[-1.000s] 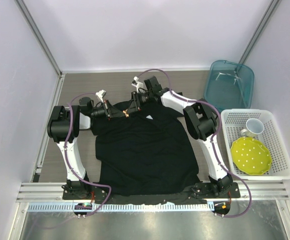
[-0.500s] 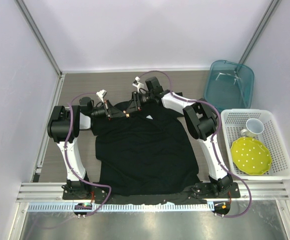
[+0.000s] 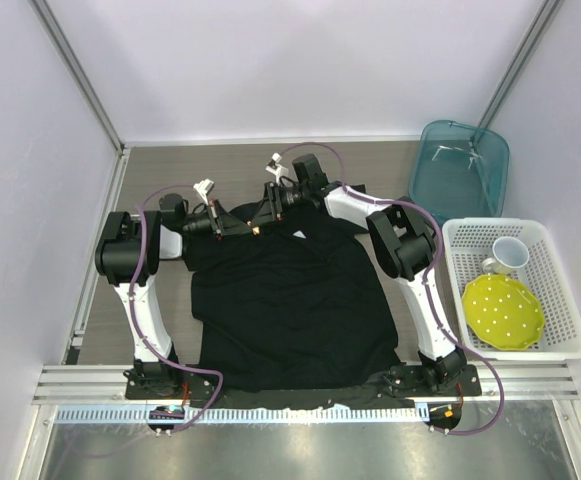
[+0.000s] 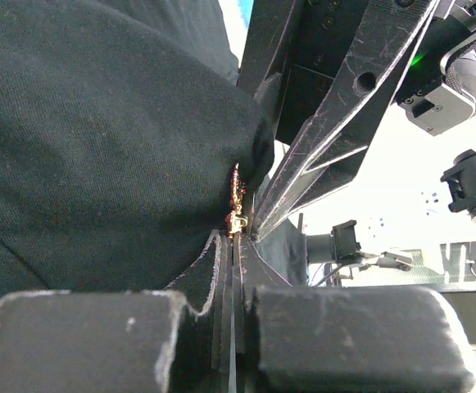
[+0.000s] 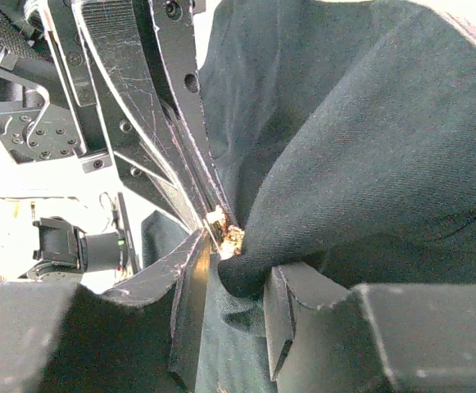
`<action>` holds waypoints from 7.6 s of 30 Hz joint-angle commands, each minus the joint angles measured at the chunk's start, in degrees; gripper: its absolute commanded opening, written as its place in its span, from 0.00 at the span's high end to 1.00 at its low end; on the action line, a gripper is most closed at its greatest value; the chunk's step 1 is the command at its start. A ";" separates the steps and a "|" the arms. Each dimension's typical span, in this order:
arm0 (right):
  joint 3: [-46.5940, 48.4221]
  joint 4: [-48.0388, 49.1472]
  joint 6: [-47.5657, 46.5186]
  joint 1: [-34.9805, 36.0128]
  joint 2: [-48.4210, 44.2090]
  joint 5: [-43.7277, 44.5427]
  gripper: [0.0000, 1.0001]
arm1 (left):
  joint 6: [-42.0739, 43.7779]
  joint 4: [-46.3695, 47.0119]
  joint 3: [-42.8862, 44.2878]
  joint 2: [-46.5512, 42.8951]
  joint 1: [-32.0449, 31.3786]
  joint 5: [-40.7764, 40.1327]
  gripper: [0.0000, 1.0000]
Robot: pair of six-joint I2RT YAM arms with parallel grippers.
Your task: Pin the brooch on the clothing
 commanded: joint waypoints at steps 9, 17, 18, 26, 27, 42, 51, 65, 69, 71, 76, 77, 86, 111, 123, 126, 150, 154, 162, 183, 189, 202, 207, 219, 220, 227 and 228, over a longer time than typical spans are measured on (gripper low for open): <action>0.98 4.56 0.21 1.26 -0.93 -6.08 0.71 | 0.62 2.47 1.59 -0.19 -1.55 -0.24 0.98; 3.27 -5.29 -7.10 1.78 -0.49 -5.99 0.74 | 0.53 2.47 1.59 -0.19 -1.55 -0.32 0.98; 3.62 -6.08 -7.72 1.87 -0.40 -6.08 0.74 | 0.62 2.47 1.68 -0.11 -1.55 -0.32 0.98; 5.03 -10.30 -11.94 2.31 -0.22 -5.73 0.74 | 0.62 2.47 1.68 -0.11 -1.46 -0.32 0.98; 5.11 -10.48 -11.94 2.31 -0.22 -5.73 0.74 | 0.62 2.47 1.68 -0.11 -1.55 -0.32 0.98; 3.36 -6.44 -9.04 1.79 -1.98 -8.63 0.65 | 0.71 2.29 1.33 0.07 -1.55 -0.59 0.98; 2.91 -9.32 -14.57 2.14 -2.77 -8.72 0.68 | -0.08 2.12 2.47 0.51 -1.64 -0.50 0.98; 9.67 -19.26 -20.11 2.75 -0.05 -4.50 0.73 | 0.27 2.12 2.21 -0.10 -2.08 -0.24 0.98; 12.67 -23.83 -23.54 3.02 1.10 -4.41 0.72 | 0.36 2.12 2.38 -0.11 -2.08 -0.32 0.98; 13.20 -25.58 -25.47 3.45 1.27 -4.24 0.72 | 0.44 2.12 2.38 -0.11 -2.16 -0.24 0.98; 13.20 -26.83 -26.71 3.63 1.36 -3.89 0.71 | 0.62 2.12 2.29 -0.10 -2.17 -0.24 0.98; 13.20 -27.00 -26.97 3.72 1.36 -3.97 0.70 | 0.53 2.12 2.29 -0.11 -2.25 -0.24 0.98; 13.72 -27.88 -27.15 3.63 1.62 -3.62 0.71 | 0.53 2.12 2.38 -0.19 -2.25 -0.24 0.98; 18.47 -35.79 -32.86 4.51 3.99 -1.43 0.75 | 1.41 2.20 2.73 -0.54 -2.69 0.55 0.98; 19.09 -37.73 -34.36 4.51 3.82 -0.99 0.99 | 2.11 1.85 2.91 -0.98 -2.87 0.20 0.97; 19.26 -37.55 -32.43 4.34 4.08 -0.20 0.99 | 2.11 1.85 2.82 -1.16 -2.87 0.12 0.98; 9.68 -20.06 -18.80 0.47 -1.45 -5.73 0.58 | 3.08 -0.17 1.15 -0.72 -1.11 -0.76 0.99; 9.77 -19.44 -18.27 0.20 -1.63 -5.64 0.46 | 3.52 -1.13 1.15 -0.90 -1.11 -0.85 0.99; 8.37 -19.53 -17.66 -1.82 -3.47 -3.98 0.26 | 9.91 -9.56 1.76 -2.56 -0.06 -1.11 0.99; 0.38 -26.03 -25.30 -8.75 -8.75 25.54 0.69 | 50.51 -67.91 16.86 -13.11 3.99 -17.71 1.00; -2.00 -26.56 -26.35 -10.69 -9.89 33.46 0.75 | 54.85 -79.18 23.38 -14.87 2.68 -31.07 0.96; -2.01 -29.64 -28.38 -12.80 -10.15 37.16 0.74 | 59.51 -90.96 33.58 -12.23 -21.06 -56.14 0.77; -0.34 -30.87 -30.49 -13.51 -10.42 35.40 0.69 | 60.82 -90.61 32.36 -15.92 -18.61 -54.03 0.60; 5.02 -30.78 -32.51 -13.51 -8.93 28.64 0.62 | 50.99 -84.55 29.63 -13.47 -2.87 -34.45 0.63; 5.29 -30.61 -32.34 -13.51 -8.05 28.02 0.62 | 49.15 -84.20 29.80 -12.51 -2.69 -33.12 0.65; 3.63 -30.52 -33.21 -14.12 -5.94 28.46 0.62 | 44.40 -82.26 29.19 -5.30 -1.29 -33.89 0.82; 3.10 -30.43 -33.30 -14.82 -5.85 28.81 0.62 | 43.95 -82.52 29.36 -4.68 -0.85 -34.68 0.84</action>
